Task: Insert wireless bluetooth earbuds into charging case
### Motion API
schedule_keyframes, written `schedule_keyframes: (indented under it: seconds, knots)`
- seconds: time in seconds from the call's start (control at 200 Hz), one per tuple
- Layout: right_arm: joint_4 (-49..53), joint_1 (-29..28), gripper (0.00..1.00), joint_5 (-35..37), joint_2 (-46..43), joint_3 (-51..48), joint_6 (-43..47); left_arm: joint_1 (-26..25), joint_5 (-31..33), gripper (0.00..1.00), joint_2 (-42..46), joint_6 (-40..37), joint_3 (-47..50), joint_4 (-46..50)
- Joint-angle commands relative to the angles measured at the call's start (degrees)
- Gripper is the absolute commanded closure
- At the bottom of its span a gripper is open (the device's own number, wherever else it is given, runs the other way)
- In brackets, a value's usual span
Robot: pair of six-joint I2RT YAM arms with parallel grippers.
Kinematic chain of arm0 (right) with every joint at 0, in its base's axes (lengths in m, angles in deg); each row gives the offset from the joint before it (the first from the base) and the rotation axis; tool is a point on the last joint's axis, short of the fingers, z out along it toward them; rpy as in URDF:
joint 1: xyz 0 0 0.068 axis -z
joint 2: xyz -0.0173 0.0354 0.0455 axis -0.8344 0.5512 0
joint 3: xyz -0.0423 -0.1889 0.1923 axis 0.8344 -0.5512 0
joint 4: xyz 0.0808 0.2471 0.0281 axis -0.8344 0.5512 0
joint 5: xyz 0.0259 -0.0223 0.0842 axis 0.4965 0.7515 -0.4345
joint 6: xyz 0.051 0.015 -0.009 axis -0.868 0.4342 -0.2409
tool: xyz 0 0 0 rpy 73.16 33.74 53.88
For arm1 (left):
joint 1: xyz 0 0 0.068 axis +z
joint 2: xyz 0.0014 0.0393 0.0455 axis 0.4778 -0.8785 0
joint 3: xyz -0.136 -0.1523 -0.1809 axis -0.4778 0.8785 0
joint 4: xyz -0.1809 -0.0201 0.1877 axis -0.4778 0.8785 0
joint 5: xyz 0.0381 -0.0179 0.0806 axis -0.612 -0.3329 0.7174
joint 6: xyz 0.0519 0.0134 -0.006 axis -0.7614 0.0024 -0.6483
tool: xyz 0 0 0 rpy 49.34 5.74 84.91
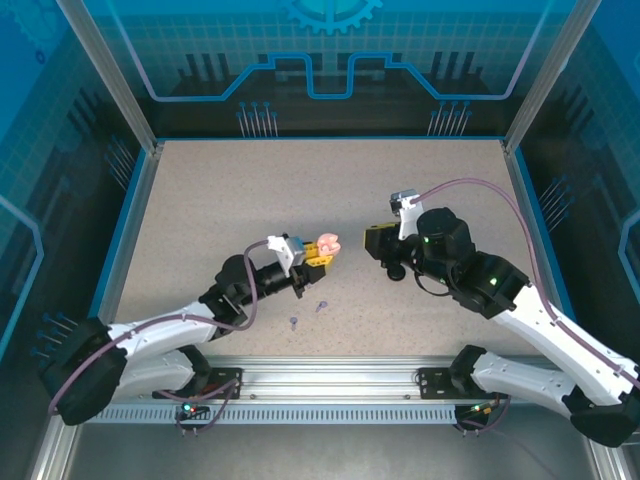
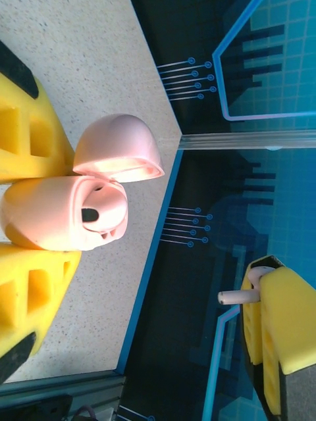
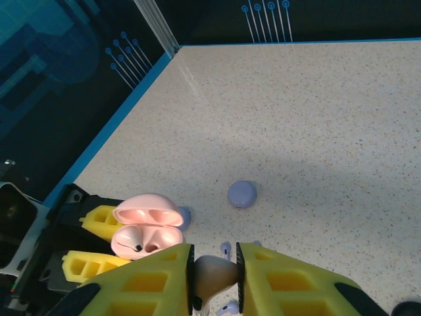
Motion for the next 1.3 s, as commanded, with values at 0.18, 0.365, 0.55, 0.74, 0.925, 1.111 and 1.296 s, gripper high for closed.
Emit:
schedule_keyframes:
  seconds: [0.18, 0.365, 0.55, 0.74, 0.925, 1.111, 1.296]
  knots:
    - [-7.46, -4.10, 0.76, 2.34, 1.33, -1.77, 0.93, -2.52, 0.99, 1.00, -5.18, 0.03, -3.59, -7.96]
    - [-7.57, -5.68, 0.76, 3.34, 3.60, -1.02, 1.30, -3.22, 1.69, 1.00, -5.99, -0.16, -3.87, -8.41]
    - [-7.57, -6.58, 0.77, 4.37, 4.64, -1.30, 1.30, -3.34, 1.75, 1.00, -5.80, 0.10, -3.76, -8.81]
    - [-7.58, -6.98, 0.76, 5.10, 5.34, -1.74, 1.15, -3.40, 1.66, 1.00, -5.46, 0.32, -3.61, -8.89]
    - [-7.58, -7.03, 0.76, 5.84, 5.69, -2.19, 1.21, -3.46, 1.55, 1.00, -5.19, 0.58, -3.48, -8.89]
    - [-7.84, -7.22, 0.76, 6.15, 6.05, -2.37, 1.12, -3.46, 1.57, 1.00, -4.84, 0.71, -3.34, -8.91]
    - [-7.91, -7.37, 0.76, 6.22, 6.66, -2.55, 1.01, -3.45, 1.55, 1.00, -4.66, 0.71, -3.25, -8.87]
